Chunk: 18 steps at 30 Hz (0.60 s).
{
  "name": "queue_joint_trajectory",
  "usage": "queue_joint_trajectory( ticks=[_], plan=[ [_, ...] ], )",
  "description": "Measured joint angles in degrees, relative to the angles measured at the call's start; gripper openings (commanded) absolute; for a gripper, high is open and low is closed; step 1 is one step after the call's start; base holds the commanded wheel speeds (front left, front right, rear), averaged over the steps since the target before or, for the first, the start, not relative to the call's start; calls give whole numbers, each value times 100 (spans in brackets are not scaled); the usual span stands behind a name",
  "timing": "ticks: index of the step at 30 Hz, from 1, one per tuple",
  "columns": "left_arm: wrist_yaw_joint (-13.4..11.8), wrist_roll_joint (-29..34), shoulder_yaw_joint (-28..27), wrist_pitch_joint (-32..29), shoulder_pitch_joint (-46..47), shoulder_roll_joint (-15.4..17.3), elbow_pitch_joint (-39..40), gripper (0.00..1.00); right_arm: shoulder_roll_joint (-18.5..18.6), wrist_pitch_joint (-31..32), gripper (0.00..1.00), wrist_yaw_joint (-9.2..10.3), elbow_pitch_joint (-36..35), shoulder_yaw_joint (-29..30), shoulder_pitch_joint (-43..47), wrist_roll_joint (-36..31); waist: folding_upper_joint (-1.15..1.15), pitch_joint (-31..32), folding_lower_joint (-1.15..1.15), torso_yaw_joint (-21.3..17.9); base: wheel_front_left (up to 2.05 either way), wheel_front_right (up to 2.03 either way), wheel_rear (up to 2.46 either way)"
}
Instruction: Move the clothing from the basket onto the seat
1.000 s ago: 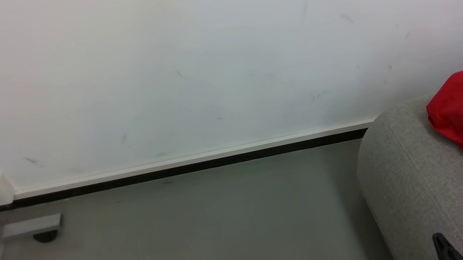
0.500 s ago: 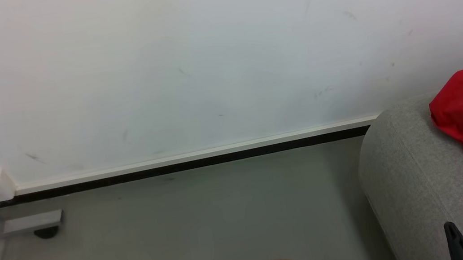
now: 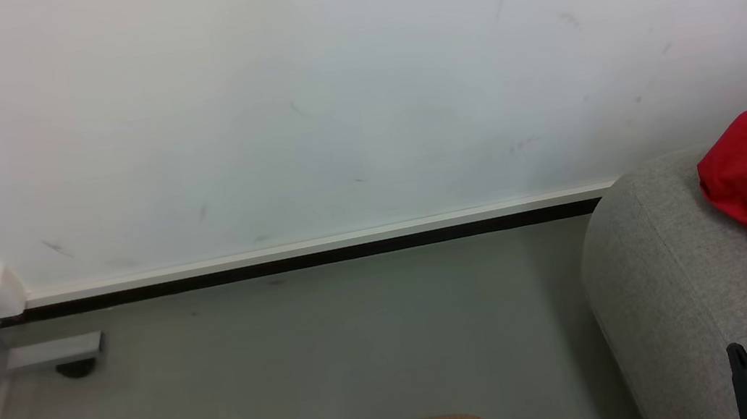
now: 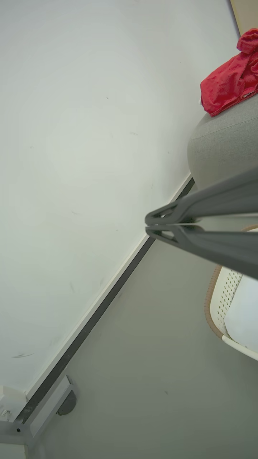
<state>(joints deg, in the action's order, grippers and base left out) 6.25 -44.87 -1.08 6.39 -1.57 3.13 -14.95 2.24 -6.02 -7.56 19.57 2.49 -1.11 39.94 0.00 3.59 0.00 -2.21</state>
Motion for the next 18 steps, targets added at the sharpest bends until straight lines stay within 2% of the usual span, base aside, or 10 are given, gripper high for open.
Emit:
queue_joint_trajectory(
  ticks=[18],
  plan=[
    [-58,-1267,-142,-339,183,-10,108,0,7,322,0,0,-118,114,-156,1397,0,-68,0,43,0,0,0]
  ],
)
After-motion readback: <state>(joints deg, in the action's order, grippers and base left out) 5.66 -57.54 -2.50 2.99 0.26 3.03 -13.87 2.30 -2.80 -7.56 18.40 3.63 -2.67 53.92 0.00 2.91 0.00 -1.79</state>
